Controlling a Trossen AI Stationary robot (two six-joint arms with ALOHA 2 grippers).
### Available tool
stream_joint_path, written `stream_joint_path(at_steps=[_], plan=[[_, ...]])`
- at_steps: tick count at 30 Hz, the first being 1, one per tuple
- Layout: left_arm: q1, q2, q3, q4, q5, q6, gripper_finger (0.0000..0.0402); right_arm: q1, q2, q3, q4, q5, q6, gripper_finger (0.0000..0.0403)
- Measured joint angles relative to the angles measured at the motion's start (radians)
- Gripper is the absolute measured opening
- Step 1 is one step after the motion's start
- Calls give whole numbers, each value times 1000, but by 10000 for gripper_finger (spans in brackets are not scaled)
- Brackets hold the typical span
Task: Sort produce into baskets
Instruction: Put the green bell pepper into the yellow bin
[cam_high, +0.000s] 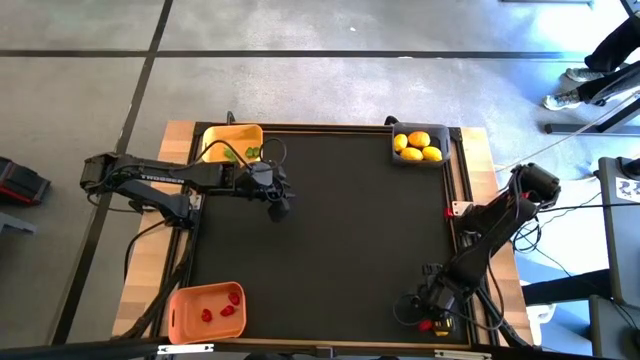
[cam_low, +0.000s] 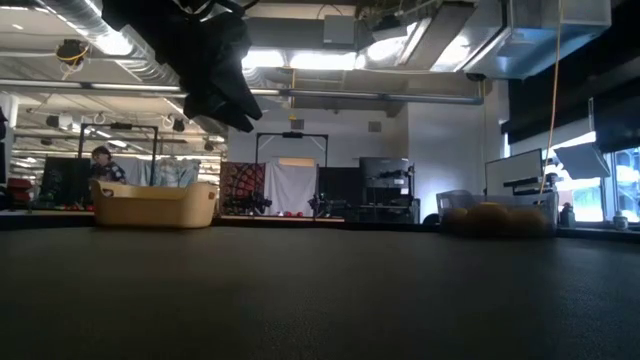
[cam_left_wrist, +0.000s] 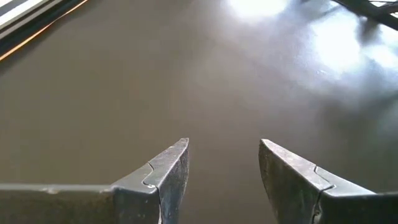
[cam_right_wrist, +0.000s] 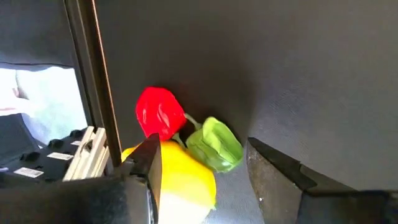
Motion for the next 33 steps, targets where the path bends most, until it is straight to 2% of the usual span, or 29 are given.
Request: stream_joint_path(at_steps=[12, 15, 25, 28, 33], plan=[[0, 0, 0, -1, 0, -2, 186, 1, 108, 0, -2, -28, -18, 168], [0, 0, 0, -1, 0, -2, 186, 0, 108, 0, -5, -16, -25, 143], [0, 0, 0, -1, 0, -2, 186, -1, 100, 10, -34, 0, -114, 13], [0, 0, 0, -1, 0, -2, 186, -18, 100, 42, -81, 13, -148, 5], [0, 0, 0, 7, -1, 0, 186, -81, 99, 102, -186, 80, -243, 17]])
